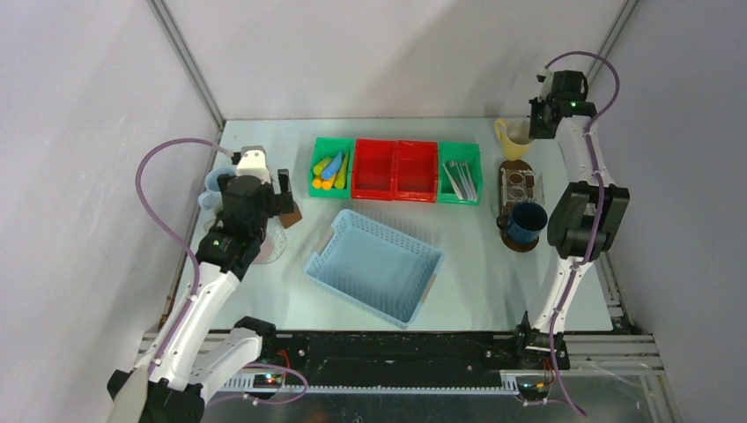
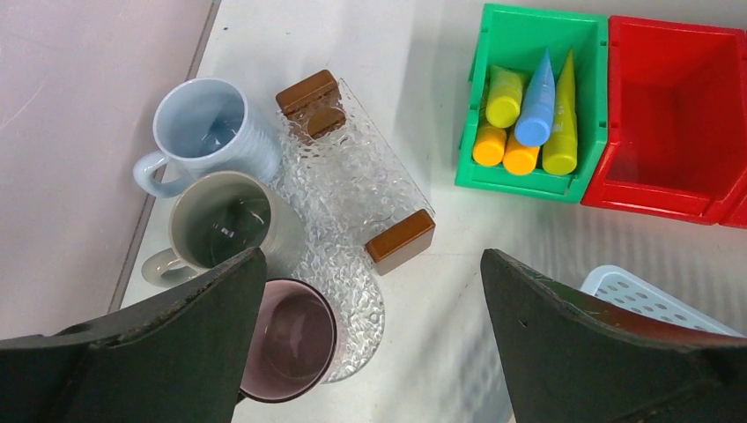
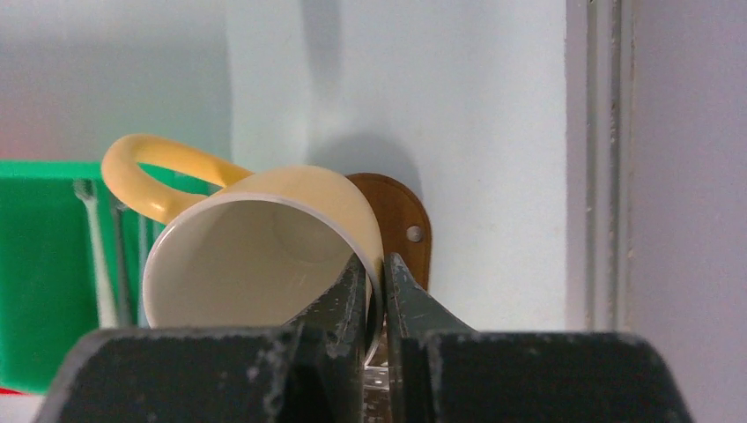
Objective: Prepare toiletry sets of a toothbrush and toothpaste on the tray
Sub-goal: Adjust the cup on the tray.
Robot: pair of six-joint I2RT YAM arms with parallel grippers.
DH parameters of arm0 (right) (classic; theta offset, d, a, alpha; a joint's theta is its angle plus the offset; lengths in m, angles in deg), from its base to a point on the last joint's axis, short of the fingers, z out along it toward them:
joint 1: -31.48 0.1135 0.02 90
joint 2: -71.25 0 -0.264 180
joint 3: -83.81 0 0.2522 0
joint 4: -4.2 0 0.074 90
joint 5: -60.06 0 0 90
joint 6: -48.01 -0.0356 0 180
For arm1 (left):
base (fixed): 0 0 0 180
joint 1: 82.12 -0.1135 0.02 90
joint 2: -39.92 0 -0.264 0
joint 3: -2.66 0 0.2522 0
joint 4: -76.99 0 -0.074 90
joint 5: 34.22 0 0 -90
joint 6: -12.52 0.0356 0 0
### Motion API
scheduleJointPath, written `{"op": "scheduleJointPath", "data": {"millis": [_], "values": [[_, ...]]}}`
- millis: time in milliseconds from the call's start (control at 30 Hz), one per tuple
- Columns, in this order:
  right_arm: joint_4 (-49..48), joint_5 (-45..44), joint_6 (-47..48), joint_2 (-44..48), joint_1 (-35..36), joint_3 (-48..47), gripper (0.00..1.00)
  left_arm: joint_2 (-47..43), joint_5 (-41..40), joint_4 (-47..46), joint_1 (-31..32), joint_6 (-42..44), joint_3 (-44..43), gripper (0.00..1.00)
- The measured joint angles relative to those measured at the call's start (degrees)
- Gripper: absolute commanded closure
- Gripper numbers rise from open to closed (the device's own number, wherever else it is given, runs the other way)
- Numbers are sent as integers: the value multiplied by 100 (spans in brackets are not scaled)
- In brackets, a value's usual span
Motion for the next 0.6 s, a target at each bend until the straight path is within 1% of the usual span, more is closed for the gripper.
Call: {"op": "scheduleJointPath", "data": {"millis": [167, 333, 467, 600], "values": [[83, 516, 1014, 0, -297, -4, 100, 17, -39, -11, -4, 42, 66, 2], [131, 1335, 1845, 0, -741, -4, 100, 122, -39, -7, -7, 81, 96, 2], [168, 2000, 2330, 0, -1045, -4, 100, 190, -39, -9, -4, 90, 96, 2], [251, 2385, 2627, -31, -1180, -57, 100, 201, -42, -13, -7, 118, 96, 2]]}}
